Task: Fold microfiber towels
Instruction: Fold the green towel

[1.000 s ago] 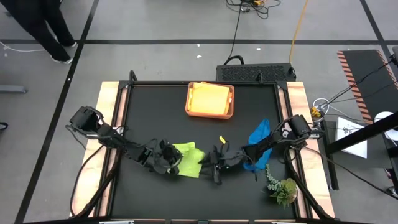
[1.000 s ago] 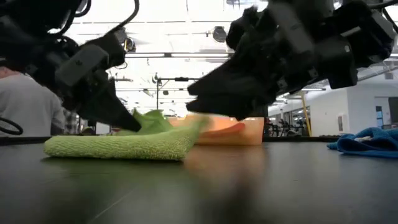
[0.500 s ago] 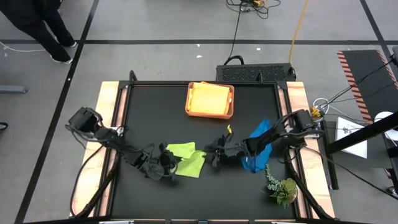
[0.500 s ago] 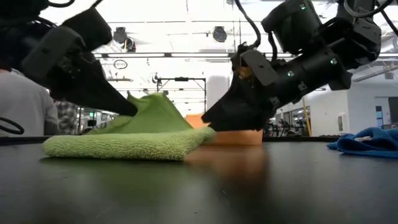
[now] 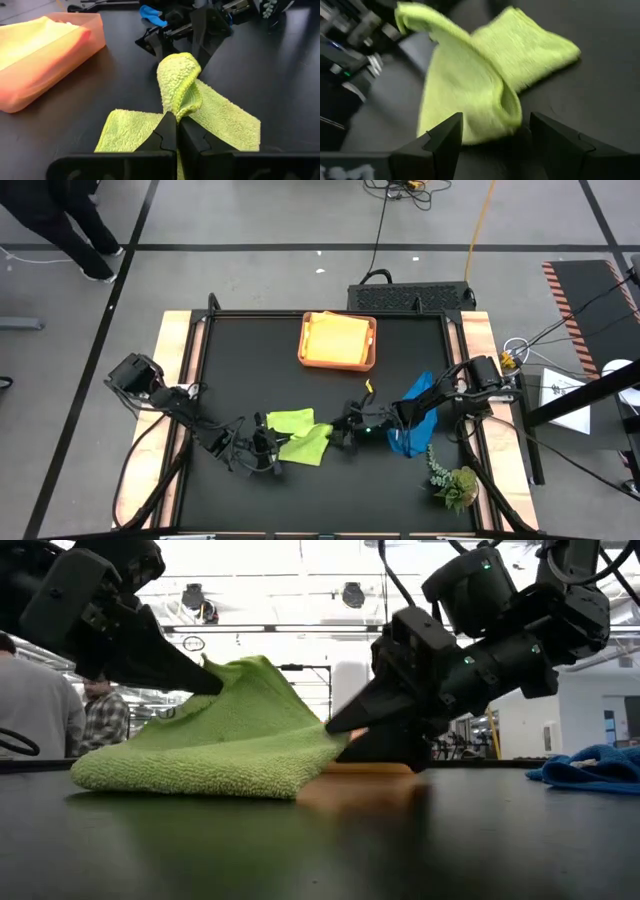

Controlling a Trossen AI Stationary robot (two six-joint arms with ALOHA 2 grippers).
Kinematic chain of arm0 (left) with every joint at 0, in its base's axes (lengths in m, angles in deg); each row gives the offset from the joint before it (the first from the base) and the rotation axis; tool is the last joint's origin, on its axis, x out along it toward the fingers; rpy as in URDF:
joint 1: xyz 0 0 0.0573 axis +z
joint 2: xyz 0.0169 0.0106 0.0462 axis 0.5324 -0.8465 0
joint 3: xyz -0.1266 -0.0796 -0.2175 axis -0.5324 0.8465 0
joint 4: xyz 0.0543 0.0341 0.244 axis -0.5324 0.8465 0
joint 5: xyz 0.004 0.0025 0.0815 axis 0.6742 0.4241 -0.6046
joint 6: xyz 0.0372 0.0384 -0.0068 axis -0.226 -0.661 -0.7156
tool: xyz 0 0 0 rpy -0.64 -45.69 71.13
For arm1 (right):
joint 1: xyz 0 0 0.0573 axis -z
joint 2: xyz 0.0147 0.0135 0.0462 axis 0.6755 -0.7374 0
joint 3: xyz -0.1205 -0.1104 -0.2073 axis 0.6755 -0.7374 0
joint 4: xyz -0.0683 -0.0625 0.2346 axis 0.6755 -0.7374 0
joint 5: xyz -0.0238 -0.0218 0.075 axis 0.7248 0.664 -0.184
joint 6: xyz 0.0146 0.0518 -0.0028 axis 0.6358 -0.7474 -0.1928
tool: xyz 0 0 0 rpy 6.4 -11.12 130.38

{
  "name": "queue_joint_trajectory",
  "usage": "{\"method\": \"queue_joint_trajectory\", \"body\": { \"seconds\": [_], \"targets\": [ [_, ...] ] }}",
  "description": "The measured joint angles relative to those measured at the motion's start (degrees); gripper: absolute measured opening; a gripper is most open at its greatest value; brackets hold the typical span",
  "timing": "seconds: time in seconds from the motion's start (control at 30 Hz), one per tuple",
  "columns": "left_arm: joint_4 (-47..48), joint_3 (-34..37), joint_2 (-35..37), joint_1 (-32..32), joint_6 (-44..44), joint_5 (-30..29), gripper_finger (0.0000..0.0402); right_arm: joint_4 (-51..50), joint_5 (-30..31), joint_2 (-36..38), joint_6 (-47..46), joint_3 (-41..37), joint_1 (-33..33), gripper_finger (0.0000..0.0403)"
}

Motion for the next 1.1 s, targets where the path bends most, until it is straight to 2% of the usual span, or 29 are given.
{"method": "queue_joint_trajectory", "body": {
  "seconds": [0.13, 0.23, 0.33, 0.47, 0.5, 0.6, 0.7, 0.83, 0.9, 1.0, 1.1],
  "targets": [
    [-0.55, 0.0, 0.0, -0.54, -0.88, -0.08, 0.0, 3.5, 0.16, -0.22, 1.1, 0.0, 0.01, 0.0214],
    [-0.62, 0.0, 0.0, -1.21, -0.91, -0.17, 0.0, 5.33, 0.11, -0.2, 2.7, 0.02, 0.01, 0.0182],
    [-0.65, 0.0, 0.0, -2.2, -0.52, -1.0, 0.0, 6.3, -0.75, -0.2, 4.86, 0.02, -0.1, 0.0122],
    [-0.77, -0.3, 0.0, -4.53, 1.65, -2.3, 0.0, 10.32, -4.8, -0.22, 8.28, 0.04, -0.74, 0.0024],
    [-0.79, -0.55, 0.0, -5.28, 2.2, -2.42, 0.0, 11.78, -4.89, -0.22, 9.16, 0.15, -1.31, 0.0013],
    [-0.82, -2.07, 0.0, -8.1, 2.63, -2.69, 0.0, 13.78, -7.01, -0.22, 12.59, 1.93, -3.35, 0.0012],
    [-0.84, -4.6, 0.0, -11.52, 2.33, -3.76, 0.0, 11.59, -9.05, -0.22, 17.08, 5.56, -5.59, 0.0005],
    [-0.47, -7.67, 0.02, -15.79, 1.97, -6.22, 0.0, 1.22, -8.48, -0.22, 23.87, 11.93, -7.66, 0.0004],
    [0.17, -7.82, 0.02, -18.01, 3.18, -8.95, 0.0, -5.6, -5.28, -0.21, 26.28, 14.69, -7.65, 0.0003],
    [6.34, -6.79, 0.02, -20.56, 11.69, -14.45, 0.0, -12.73, 0.4, -0.2, 27.79, 16.73, -6.31, 0.0002],
    [14.45, -5.17, 0.0, -20.87, 24.77, -15.63, 0.0, -13.36, 1.65, -0.2, 26.86, 16.8, -4.29, 0.0002]
  ]
}}
